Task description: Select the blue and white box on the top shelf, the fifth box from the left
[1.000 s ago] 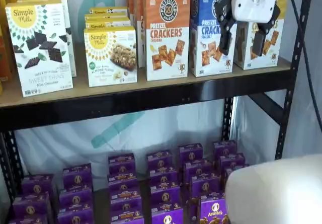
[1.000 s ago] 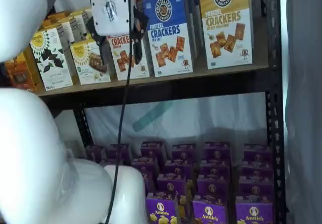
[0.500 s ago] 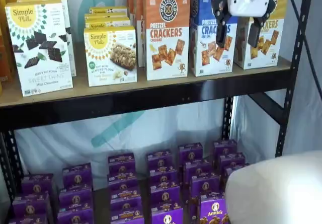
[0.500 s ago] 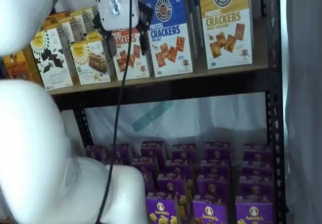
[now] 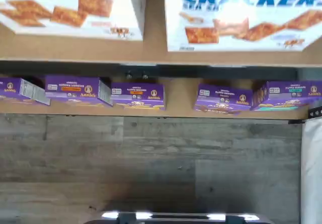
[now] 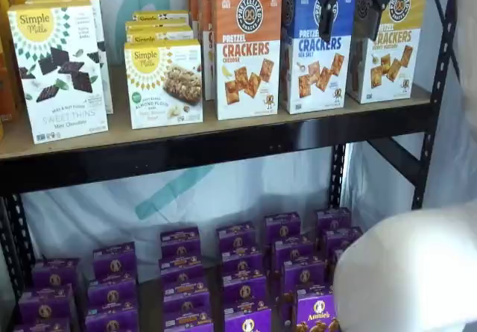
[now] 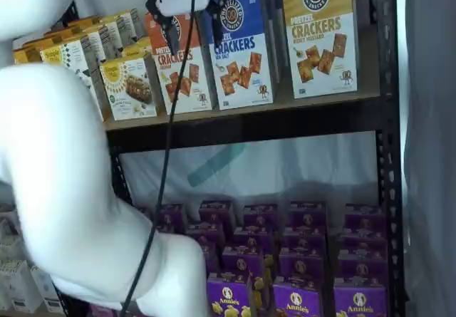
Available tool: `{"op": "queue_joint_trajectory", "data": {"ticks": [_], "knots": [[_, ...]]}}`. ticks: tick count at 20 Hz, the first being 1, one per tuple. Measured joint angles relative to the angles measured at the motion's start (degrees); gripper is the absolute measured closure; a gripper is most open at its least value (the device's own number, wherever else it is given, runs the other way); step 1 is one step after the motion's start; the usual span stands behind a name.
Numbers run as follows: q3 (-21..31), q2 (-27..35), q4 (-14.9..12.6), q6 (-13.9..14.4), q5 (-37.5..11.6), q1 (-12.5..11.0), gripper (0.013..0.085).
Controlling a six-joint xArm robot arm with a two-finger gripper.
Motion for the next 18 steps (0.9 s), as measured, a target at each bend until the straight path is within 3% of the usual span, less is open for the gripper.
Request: {"op": "queue_joint_trajectory", "data": {"ticks": [8,13,18], "knots": [[-2.98,4.53,0.81,-1.74,-1.80,-1.89,0.0130],[-5.12,7.02,0.68,-1.87,-0.15,-1.97,0.0130],[-4.16,7.12,1.20,-2.02,0.17,-2.28,0.0130]]}}
